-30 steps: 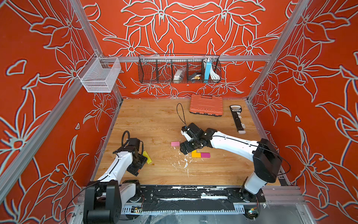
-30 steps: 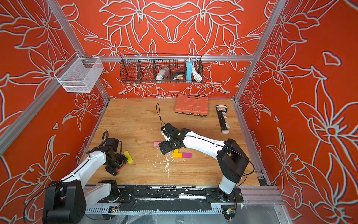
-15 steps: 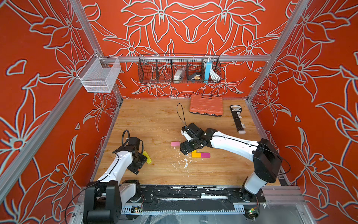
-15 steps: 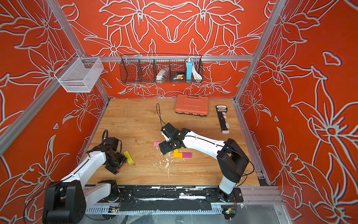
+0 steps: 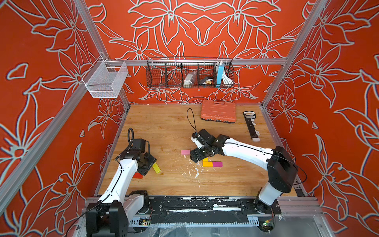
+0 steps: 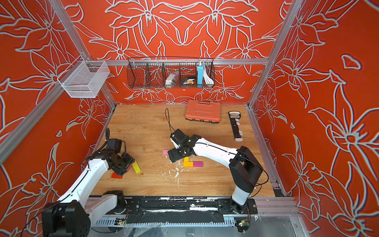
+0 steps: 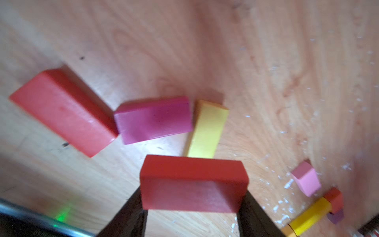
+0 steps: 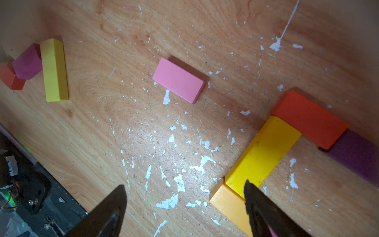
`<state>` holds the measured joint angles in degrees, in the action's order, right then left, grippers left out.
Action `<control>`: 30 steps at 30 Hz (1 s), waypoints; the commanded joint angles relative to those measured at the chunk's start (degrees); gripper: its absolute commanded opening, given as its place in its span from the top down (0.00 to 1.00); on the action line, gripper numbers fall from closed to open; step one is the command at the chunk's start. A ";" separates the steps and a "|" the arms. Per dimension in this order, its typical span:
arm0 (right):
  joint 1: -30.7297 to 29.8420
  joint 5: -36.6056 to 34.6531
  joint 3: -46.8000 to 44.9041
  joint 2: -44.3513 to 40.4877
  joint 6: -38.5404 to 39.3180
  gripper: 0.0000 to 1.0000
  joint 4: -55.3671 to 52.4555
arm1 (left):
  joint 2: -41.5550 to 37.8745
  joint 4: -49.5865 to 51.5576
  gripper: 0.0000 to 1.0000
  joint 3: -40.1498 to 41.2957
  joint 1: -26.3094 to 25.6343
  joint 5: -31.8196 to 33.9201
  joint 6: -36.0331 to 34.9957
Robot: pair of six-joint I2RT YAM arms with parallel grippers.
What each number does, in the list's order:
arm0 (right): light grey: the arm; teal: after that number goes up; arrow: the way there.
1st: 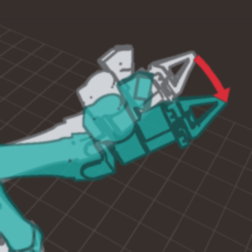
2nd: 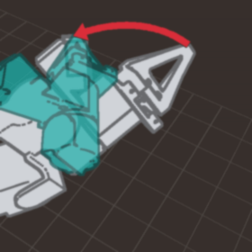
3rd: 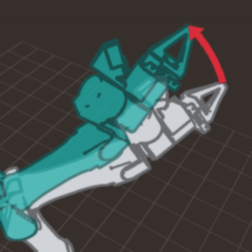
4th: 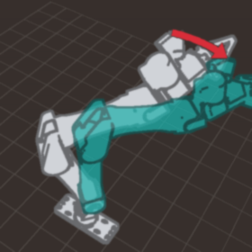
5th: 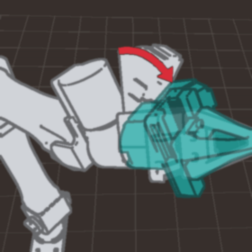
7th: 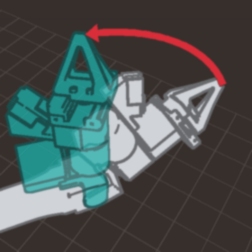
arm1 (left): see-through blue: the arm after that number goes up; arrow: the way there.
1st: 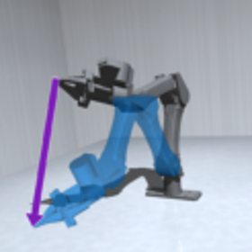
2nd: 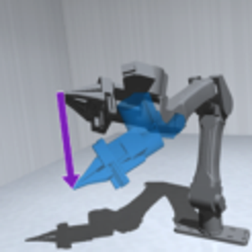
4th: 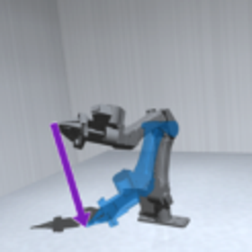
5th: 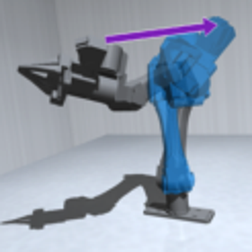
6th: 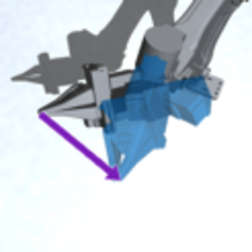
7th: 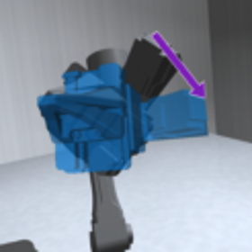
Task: Assemble the letter c with building blocks
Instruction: Assemble the building block at the center of the board.
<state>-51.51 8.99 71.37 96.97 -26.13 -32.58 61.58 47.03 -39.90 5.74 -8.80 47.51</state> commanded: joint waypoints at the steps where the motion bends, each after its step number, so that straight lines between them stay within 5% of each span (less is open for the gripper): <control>1: 1.26 -0.64 1.54 0.55 -0.40 0.08 -1.39 | 5.82 -3.60 0.44 -4.06 0.26 -6.38 -6.54; 14: 2.64 -1.70 -0.08 -1.07 -3.63 0.08 -2.81 | 28.94 -7.71 0.43 -19.22 -11.54 -5.75 -19.55; 30: 2.72 -1.50 0.06 -2.46 -6.24 0.08 -4.38 | 39.54 -9.01 0.40 -23.37 -18.11 -1.06 -25.00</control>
<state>-49.10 8.49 71.53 96.25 -31.16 -35.27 100.01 37.21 -61.98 -11.73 -11.75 24.73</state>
